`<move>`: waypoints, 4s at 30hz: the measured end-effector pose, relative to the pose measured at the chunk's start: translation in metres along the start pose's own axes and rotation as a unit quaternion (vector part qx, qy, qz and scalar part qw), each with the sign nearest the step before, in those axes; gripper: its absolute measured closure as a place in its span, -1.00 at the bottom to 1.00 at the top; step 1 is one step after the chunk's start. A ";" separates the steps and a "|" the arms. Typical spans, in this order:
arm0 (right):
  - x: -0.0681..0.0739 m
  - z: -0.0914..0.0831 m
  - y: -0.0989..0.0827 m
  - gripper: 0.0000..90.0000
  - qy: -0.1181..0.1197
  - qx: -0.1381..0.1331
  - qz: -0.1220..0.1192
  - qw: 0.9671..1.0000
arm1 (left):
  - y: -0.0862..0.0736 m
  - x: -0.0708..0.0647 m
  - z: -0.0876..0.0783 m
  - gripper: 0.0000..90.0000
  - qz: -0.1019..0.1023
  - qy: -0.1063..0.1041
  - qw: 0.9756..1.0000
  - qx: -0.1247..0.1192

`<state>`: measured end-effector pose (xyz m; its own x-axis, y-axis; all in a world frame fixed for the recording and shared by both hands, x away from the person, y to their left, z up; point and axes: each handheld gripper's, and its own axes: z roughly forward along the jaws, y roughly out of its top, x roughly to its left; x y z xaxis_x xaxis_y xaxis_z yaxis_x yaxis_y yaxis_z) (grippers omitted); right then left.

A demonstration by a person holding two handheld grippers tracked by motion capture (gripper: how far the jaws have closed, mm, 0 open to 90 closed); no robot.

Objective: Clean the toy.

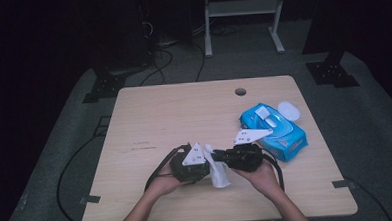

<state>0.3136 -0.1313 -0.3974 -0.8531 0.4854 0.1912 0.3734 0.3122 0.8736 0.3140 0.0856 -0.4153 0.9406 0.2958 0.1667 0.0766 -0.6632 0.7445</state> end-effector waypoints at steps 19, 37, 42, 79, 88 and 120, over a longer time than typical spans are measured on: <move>-0.026 -0.005 -0.022 0.86 -0.018 0.007 0.054 0.998 | 0.002 0.009 0.024 0.39 -0.017 -0.028 0.992 0.123; -0.035 -0.004 -0.029 0.86 -0.021 0.002 0.082 0.996 | 0.004 0.000 0.035 0.35 0.021 -0.009 0.980 0.198; -0.029 -0.003 -0.025 0.86 0.009 0.002 0.075 0.997 | 0.007 0.000 0.023 0.41 0.018 0.002 0.990 0.142; -0.031 -0.011 -0.024 0.86 0.034 -0.026 0.089 0.995 | 0.013 0.000 -0.004 0.46 0.011 0.011 1.000 0.015; -0.043 -0.017 -0.031 0.86 -0.005 -0.011 0.095 0.995 | 0.024 0.013 0.015 0.46 -0.004 -0.018 0.998 0.052; -0.035 -0.003 -0.028 0.86 -0.013 -0.002 0.082 0.997 | 0.008 0.030 0.003 0.21 -0.066 -0.042 0.995 0.066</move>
<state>0.3320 -0.1601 -0.4270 -0.7714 0.5503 0.3196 0.5051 0.2239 0.8335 0.3443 0.0870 -0.4060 0.9436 0.3306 0.0144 0.2382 -0.7087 0.6641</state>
